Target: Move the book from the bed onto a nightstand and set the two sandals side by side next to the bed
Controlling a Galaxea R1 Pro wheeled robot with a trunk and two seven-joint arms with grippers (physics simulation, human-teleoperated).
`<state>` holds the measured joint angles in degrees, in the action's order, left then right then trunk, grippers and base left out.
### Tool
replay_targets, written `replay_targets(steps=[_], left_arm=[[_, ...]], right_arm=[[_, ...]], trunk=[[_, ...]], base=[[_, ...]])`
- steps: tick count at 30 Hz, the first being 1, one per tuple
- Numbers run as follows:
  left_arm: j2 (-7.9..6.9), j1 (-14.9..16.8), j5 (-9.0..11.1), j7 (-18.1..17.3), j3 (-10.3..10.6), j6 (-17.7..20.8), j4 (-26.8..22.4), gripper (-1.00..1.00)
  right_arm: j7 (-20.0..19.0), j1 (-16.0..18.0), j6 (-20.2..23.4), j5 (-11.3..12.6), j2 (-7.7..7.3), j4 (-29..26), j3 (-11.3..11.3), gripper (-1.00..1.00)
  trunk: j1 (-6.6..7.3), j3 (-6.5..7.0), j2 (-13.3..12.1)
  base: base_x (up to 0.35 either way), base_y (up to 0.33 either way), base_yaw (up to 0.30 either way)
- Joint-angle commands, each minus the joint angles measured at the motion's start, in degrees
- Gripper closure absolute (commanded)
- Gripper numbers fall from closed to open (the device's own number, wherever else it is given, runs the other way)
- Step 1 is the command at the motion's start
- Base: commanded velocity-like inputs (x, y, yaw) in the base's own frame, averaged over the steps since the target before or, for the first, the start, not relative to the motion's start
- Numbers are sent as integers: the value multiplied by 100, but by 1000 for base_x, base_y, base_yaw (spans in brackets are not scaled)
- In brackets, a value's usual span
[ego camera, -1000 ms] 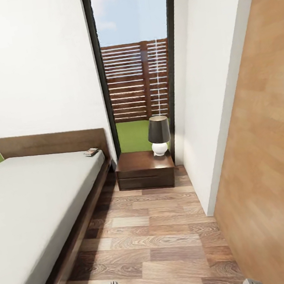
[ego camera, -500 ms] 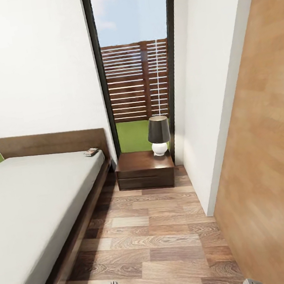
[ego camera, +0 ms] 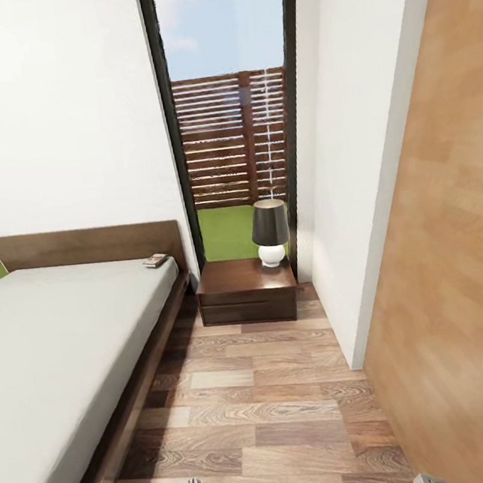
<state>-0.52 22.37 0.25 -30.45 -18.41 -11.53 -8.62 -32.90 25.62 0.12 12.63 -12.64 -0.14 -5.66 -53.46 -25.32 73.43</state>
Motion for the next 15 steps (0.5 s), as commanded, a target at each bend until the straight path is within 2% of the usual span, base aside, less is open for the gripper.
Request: replay_targets(steps=[1,8,15], left_arm=[[-1,5,1,-23,-14,-16,8,-100],[-1,5,1,-23,-14,-16,7,-100],[-1,5,1,-23,-18,-16,9,-100]], right_arm=[[-23,4,2,-7,-1,10,-44,-100],[-23,4,3,-7,-1,6,-45,-100],[-32,4,3,-13,-1,7,-45,-100]], trunk=[[23,12,-38],[176,138,-319],[176,146,-319]], base=[[0,0,0],[0,0,0],[0,0,0]])
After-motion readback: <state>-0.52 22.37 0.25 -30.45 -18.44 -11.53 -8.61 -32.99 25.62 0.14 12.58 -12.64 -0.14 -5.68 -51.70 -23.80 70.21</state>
